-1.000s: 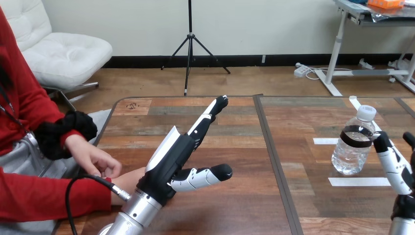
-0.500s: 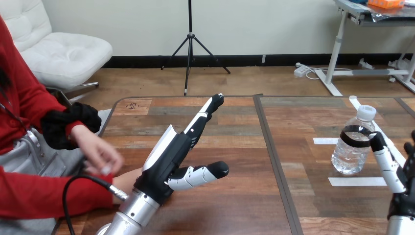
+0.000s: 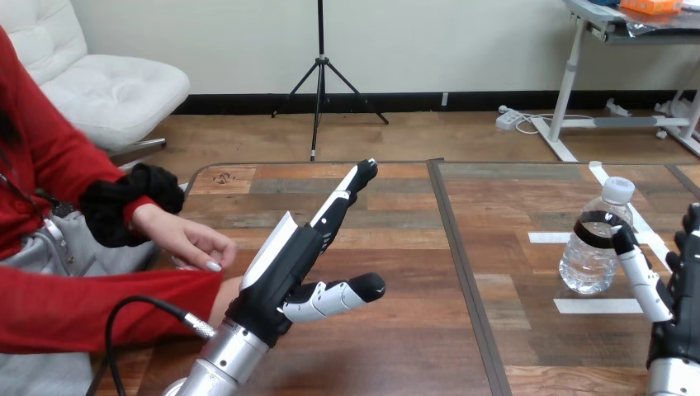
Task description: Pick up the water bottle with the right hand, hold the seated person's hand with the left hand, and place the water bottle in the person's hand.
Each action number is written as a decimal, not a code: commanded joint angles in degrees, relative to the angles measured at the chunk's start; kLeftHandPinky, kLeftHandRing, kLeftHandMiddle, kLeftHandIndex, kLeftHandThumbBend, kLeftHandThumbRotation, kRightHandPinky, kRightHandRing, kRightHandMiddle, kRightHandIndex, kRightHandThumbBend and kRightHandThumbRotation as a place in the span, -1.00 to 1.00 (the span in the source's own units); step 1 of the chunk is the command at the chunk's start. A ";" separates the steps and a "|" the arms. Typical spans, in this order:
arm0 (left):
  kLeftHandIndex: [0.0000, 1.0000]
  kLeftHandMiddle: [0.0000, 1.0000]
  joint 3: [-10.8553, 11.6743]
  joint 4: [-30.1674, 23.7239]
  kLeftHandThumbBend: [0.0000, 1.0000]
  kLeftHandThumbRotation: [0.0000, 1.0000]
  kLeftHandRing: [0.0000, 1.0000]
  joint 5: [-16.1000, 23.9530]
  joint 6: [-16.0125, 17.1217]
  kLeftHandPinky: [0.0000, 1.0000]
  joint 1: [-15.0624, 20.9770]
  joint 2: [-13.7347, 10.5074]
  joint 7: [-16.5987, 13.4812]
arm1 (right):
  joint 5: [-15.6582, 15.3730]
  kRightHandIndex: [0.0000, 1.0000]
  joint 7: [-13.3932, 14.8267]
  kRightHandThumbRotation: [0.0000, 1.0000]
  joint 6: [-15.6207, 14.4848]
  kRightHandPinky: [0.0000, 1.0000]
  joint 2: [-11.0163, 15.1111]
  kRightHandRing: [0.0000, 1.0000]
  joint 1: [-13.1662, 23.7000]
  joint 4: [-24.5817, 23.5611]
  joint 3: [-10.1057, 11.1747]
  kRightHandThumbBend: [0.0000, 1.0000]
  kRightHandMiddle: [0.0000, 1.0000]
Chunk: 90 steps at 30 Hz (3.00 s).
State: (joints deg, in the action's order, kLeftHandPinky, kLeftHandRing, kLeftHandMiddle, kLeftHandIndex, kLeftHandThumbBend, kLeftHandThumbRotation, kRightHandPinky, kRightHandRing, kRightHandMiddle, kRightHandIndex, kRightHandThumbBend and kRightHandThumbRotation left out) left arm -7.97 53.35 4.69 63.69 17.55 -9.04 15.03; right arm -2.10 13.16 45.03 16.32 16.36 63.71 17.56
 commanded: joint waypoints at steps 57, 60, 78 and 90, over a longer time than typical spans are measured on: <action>1.00 1.00 1.63 -4.11 1.00 0.60 1.00 -2.04 0.68 1.00 -0.84 -0.35 0.06 | -0.55 1.00 -4.56 0.26 -16.75 0.90 4.05 1.00 16.36 9.44 -3.94 1.00 1.00; 1.00 1.00 1.65 -4.29 1.00 0.60 1.00 -1.94 0.79 1.00 -0.94 -0.42 -0.02 | -0.37 1.00 -4.99 0.25 -17.35 0.91 4.14 1.00 16.76 9.68 -3.79 1.00 1.00; 1.00 1.00 2.09 -5.75 1.00 0.58 1.00 -2.09 1.06 1.00 -1.92 -0.87 -0.39 | -0.22 1.00 -7.54 0.19 -19.72 1.00 4.75 1.00 18.66 10.76 -3.74 1.00 1.00; 1.00 1.00 2.90 -7.91 1.00 0.59 1.00 -1.30 0.59 1.00 -3.22 -1.53 -1.09 | -0.47 1.00 -8.93 0.20 -21.27 1.00 4.98 1.00 19.79 11.35 -3.96 1.00 1.00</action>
State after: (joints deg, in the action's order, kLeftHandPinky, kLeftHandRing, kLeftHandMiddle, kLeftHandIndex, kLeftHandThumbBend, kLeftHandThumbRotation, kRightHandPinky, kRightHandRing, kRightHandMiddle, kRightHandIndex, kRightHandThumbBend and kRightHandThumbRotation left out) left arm -6.57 48.97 3.85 63.67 13.18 -9.49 14.85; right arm -2.38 4.66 24.28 19.93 30.32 74.83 13.92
